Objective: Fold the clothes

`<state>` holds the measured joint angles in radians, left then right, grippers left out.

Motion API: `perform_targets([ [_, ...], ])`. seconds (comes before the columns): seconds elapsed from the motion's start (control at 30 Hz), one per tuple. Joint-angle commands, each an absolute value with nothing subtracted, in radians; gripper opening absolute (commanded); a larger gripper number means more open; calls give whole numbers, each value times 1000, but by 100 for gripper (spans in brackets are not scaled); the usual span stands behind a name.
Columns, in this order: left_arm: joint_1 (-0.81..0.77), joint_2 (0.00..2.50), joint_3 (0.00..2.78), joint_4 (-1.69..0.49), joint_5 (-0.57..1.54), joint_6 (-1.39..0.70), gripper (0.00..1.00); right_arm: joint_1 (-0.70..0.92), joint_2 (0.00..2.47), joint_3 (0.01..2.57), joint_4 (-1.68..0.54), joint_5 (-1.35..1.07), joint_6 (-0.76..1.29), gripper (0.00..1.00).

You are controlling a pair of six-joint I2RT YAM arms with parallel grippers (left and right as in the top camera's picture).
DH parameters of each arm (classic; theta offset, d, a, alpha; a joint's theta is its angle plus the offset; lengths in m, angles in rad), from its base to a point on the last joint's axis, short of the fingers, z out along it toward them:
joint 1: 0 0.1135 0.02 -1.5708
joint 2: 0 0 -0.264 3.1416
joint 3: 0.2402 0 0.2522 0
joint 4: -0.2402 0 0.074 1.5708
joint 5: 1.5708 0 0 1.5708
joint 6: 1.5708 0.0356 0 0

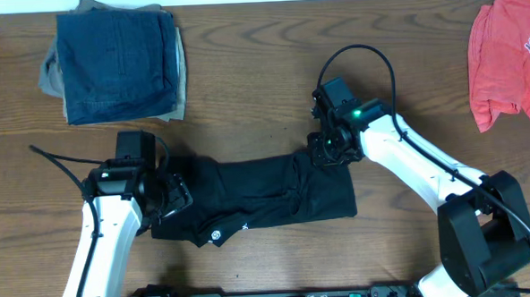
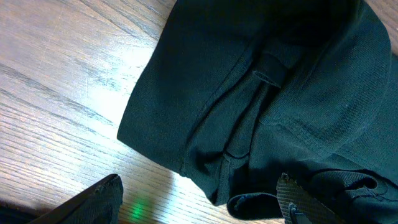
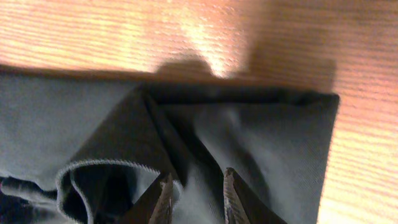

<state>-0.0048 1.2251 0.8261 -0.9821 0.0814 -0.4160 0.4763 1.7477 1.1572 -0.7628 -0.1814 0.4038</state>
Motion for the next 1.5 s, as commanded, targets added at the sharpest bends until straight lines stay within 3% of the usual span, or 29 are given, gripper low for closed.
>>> perform_targets([
  [0.0,-1,1223,835,-982,70,-421,80,507,1754,1131,-729,-222,396,26],
  [0.27,-1,1223,835,-983,71,-421,80,567,1766,1116,-682,-243,396,29],
  [0.43,-1,1223,835,-983,70,-421,80,591,1790,1116,-656,-247,431,20],
  [0.77,-1,1223,835,-983,70,-421,80,588,1790,1119,-482,-445,479,21],
  [0.93,-1,1223,835,-987,70,-421,80,576,1781,1179,-544,-506,477,3],
  [1.0,-1,1223,835,-994,70,-421,80,557,1764,1221,-613,-505,464,2],
  [1.07,-1,1223,834,-995,70,-421,80,530,1741,1265,-688,-496,435,4],
  [1.27,-1,1223,826,-994,70,-421,80,447,1686,1314,-909,-262,429,31],
  [1.33,-1,1223,823,-994,70,-421,80,436,1694,1303,-959,-199,429,31],
  [1.47,-1,1223,823,-986,70,-421,80,439,1703,1242,-955,-195,442,21],
])
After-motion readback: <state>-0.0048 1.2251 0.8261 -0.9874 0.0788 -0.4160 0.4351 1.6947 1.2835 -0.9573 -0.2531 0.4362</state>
